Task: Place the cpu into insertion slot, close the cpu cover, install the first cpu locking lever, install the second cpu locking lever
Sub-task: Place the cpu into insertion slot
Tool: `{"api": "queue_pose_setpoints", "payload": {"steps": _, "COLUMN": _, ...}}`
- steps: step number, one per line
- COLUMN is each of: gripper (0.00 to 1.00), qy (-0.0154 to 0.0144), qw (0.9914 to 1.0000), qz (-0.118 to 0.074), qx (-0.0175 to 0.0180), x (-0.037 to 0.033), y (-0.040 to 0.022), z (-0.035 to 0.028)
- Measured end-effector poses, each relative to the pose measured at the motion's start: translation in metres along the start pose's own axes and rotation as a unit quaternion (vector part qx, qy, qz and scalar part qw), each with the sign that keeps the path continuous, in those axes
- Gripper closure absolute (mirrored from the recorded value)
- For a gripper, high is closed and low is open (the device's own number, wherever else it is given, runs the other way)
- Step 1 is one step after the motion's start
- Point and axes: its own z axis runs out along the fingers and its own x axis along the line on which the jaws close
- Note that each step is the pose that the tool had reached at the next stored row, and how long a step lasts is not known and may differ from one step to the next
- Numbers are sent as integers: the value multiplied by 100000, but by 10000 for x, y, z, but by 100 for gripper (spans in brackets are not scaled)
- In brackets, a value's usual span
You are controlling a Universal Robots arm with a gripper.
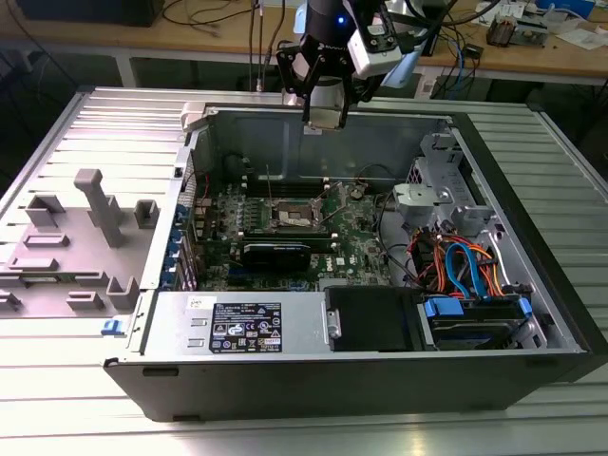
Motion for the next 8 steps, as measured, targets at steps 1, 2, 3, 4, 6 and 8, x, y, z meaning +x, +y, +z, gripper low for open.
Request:
{"api": "queue_pose_setpoints", "payload": {"steps": 1, "gripper": 46, "qy": -3, "qw": 100000, "qz": 5, "qx": -1, "x": 0, "y": 0, "z": 0}}
{"api": "queue_pose_setpoints", "payload": {"steps": 2, "gripper": 46, "qy": -5, "qw": 100000, "qz": 15, "qx": -2, "x": 0, "y": 0, "z": 0}}
{"api": "queue_pose_setpoints", "payload": {"steps": 3, "gripper": 46, "qy": -4, "qw": 100000, "qz": 22, "qx": -1, "x": 0, "y": 0, "z": 0}}
{"api": "queue_pose_setpoints", "payload": {"steps": 4, "gripper": 46, "qy": -7, "qw": 100000, "qz": 31, "qx": -4, "x": 0, "y": 0, "z": 0}}
{"api": "queue_pose_setpoints", "payload": {"steps": 6, "gripper": 46, "qy": -7, "qw": 100000, "qz": 38, "qx": -4, "x": 0, "y": 0, "z": 0}}
{"api": "queue_pose_setpoints", "payload": {"steps": 8, "gripper": 46, "qy": -14, "qw": 100000, "qz": 90, "qx": -10, "x": 0, "y": -1, "z": 1}}
